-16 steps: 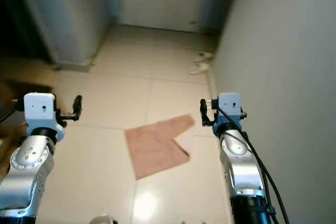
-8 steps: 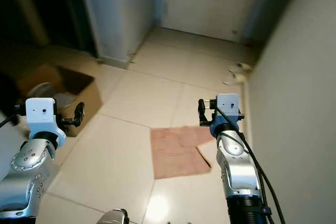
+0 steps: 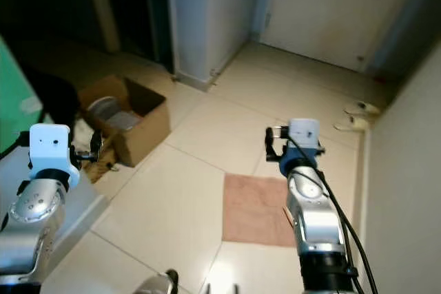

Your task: Hang keys on a hook

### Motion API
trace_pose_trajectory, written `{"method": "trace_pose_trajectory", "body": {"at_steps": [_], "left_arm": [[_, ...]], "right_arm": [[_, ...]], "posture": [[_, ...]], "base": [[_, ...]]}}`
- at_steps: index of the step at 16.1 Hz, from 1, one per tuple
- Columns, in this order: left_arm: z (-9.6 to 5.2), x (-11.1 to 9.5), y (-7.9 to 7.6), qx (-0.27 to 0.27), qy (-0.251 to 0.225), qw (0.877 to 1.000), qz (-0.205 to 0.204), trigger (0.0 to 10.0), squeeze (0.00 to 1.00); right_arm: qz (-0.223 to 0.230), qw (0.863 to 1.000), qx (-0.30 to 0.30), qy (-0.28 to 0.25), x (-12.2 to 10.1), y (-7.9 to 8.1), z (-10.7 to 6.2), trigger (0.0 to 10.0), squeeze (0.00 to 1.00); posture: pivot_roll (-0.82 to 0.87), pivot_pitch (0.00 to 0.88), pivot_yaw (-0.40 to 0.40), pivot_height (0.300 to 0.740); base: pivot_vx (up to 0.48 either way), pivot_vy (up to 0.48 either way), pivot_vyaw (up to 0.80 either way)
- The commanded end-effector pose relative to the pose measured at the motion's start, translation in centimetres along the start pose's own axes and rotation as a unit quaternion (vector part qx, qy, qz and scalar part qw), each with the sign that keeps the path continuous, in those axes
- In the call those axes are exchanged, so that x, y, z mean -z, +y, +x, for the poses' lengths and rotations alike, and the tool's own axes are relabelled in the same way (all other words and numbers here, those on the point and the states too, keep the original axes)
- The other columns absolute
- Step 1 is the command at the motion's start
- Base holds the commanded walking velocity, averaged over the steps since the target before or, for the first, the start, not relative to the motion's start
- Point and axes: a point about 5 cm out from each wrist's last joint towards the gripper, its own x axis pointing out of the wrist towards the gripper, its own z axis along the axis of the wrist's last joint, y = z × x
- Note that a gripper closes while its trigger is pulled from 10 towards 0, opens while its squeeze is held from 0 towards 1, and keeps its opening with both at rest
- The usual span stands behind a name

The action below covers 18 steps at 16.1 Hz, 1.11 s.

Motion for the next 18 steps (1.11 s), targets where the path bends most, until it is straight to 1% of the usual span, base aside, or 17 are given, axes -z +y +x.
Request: {"method": "trace_pose_trajectory", "body": {"at_steps": [1, 2, 4, 6, 7, 9, 15, 18], "left_arm": [[-0.1, 0.0, -0.6, 0.023, 0.005, 1.0, -0.006, 10.0, 1.0], [-0.1, 0.1, -0.6, 0.023, 0.006, 1.0, -0.01, 10.0, 1.0], [-0.2, 0.3, -0.4, 0.018, 0.005, 1.0, -0.004, 10.0, 1.0], [-0.3, 0.4, -0.3, 0.018, 0.007, 1.0, -0.001, 10.0, 1.0], [-0.3, 0.4, -0.3, 0.024, 0.007, 1.0, 0.002, 10.0, 1.0], [-0.5, 0.4, -0.3, 0.03, 0.006, 1.0, 0.005, 10.0, 1.0], [-0.2, 0.3, 0.1, 0.04, 0.004, 0.999, 0.011, 10.0, 1.0], [-0.3, 0.3, 0.0, 0.046, 0.004, 0.999, 0.011, 10.0, 1.0]], "right_arm": [[-0.028, 1.0, 0.008, -0.004, 0.0, -0.4, -0.2, 10.0, 1.0], [-0.035, 0.999, 0.01, -0.004, 0.0, -0.4, -0.2, 10.0, 1.0], [-0.01, 1.0, -0.012, -0.004, 0.0, 0.0, -0.3, 10.0, 1.0], [0.002, 1.0, -0.007, -0.006, 0.0, 0.3, -0.4, 10.0, 1.0], [0.007, 1.0, -0.011, 0.0, 0.2, 0.6, -0.4, 10.0, 1.0], [0.009, 1.0, -0.023, 0.008, 0.6, 1.0, -0.6, 10.0, 1.0], [0.022, 0.999, -0.022, 0.014, 1.2, 1.3, -1.0, 10.0, 1.0], [0.022, 0.999, -0.023, 0.015, 1.3, 1.5, -1.0, 10.0, 1.0]], "posture": [[0.07, 0.0, -0.047, 0.74], [0.07, 0.0, -0.044, 0.74], [0.07, 0.0, -0.042, 0.74], [0.07, 0.0, -0.043, 0.74], [0.07, 0.0, -0.043, 0.74], [0.07, 0.0, -0.04, 0.74], [0.08, 0.0, -0.017, 0.74], [0.09, 0.0, -0.018, 0.74]], "base": [[0.0, 0.0, 0.8], [0.0, 0.0, 0.8], [0.0, 0.0, 0.8], [0.0, 0.0, 0.8], [0.0, 0.0, 0.8], [0.0, 0.0, 0.8], [0.0, 0.0, 0.8], [0.259, 0.0, 0.8]]}}
